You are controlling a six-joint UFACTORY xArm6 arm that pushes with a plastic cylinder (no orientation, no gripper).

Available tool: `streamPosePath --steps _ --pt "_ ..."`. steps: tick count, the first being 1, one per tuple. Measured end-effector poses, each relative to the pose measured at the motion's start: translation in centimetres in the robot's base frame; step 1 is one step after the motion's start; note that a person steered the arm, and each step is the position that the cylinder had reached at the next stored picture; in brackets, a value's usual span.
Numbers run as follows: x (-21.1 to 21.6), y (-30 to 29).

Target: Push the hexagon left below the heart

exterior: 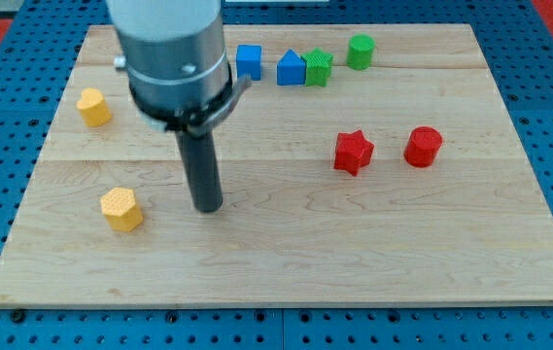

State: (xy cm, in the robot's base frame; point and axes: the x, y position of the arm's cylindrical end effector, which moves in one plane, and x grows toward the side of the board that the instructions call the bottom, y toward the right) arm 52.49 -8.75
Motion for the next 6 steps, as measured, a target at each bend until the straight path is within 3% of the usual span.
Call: streamPosePath --steps 1,2,3,4,6 --pt "1.8 -4.0" --pt "-0.1 -11.7" --pt "-5.4 -14.8" --pt "-6.6 -12.6" --pt "-16.3 8.2"
